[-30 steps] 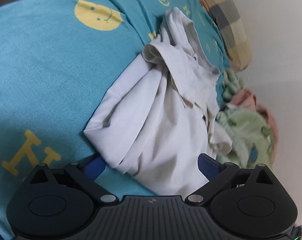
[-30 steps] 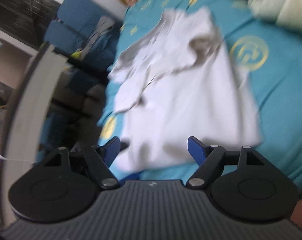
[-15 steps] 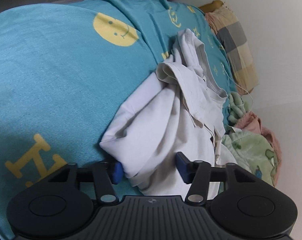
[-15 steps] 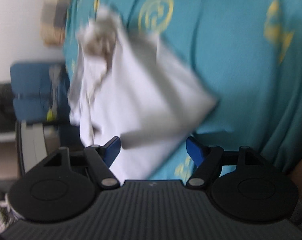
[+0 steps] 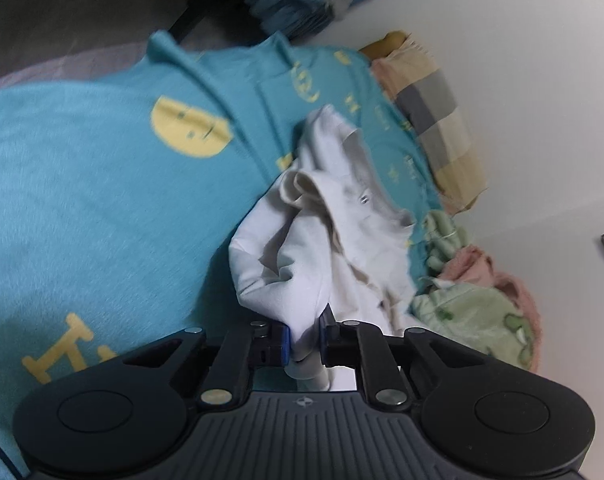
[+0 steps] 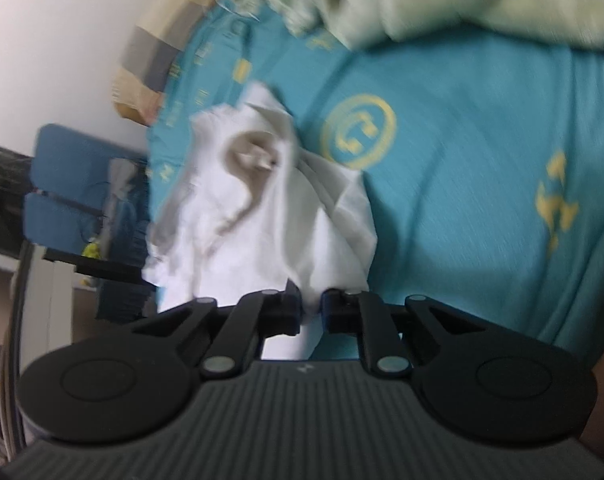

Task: Fold clothes

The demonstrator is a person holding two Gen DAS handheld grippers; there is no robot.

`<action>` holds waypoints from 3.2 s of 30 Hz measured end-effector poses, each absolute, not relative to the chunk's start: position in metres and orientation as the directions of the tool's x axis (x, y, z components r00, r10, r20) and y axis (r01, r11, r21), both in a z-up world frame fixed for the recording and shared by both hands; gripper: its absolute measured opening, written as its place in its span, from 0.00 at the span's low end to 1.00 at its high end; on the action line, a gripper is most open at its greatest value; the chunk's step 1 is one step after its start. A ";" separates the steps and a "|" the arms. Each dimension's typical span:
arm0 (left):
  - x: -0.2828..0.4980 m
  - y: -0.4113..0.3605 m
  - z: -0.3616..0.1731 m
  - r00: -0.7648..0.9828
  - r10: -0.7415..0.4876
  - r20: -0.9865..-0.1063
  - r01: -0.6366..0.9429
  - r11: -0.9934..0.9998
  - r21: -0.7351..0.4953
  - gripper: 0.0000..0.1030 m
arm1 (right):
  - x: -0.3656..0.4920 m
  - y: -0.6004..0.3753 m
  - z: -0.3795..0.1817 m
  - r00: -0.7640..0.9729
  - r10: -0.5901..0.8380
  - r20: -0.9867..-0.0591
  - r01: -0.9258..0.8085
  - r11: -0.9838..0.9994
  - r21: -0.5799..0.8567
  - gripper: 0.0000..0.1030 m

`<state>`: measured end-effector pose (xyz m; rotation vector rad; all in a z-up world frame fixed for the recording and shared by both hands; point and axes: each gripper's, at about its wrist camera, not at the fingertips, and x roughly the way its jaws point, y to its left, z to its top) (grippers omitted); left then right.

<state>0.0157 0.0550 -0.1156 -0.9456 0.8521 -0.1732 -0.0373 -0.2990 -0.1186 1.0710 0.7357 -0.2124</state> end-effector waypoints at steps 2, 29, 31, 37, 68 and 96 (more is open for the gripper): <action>0.005 0.054 -0.092 0.696 -0.476 -0.538 -0.190 0.601 -0.776 0.12 | -0.044 -0.300 -0.099 0.767 0.167 -0.620 0.476 0.501 0.723 0.12; -0.013 0.070 0.002 0.658 -0.457 -0.599 -0.263 0.605 -0.751 0.13 | -0.069 -0.304 -0.019 0.784 0.209 -0.584 0.428 0.500 0.753 0.12; 0.019 0.065 -0.009 0.653 -0.453 -0.607 -0.261 0.618 -0.742 0.13 | -0.043 -0.307 -0.025 0.780 0.205 -0.591 0.436 0.499 0.749 0.12; 0.109 0.050 -0.063 0.627 -0.430 -0.650 -0.228 0.697 -0.680 0.13 | 0.039 -0.314 -0.070 0.747 0.184 -0.639 0.481 0.514 0.710 0.12; 0.138 -0.023 -0.117 0.642 -0.278 -0.715 0.191 0.960 -0.203 0.77 | 0.118 -0.263 -0.099 0.675 0.195 -0.712 0.145 0.911 0.386 0.76; 0.040 -0.028 -0.089 0.665 -0.226 -0.712 0.227 0.969 -0.096 0.77 | 0.018 -0.224 -0.080 0.710 0.136 -0.691 0.062 0.965 0.254 0.75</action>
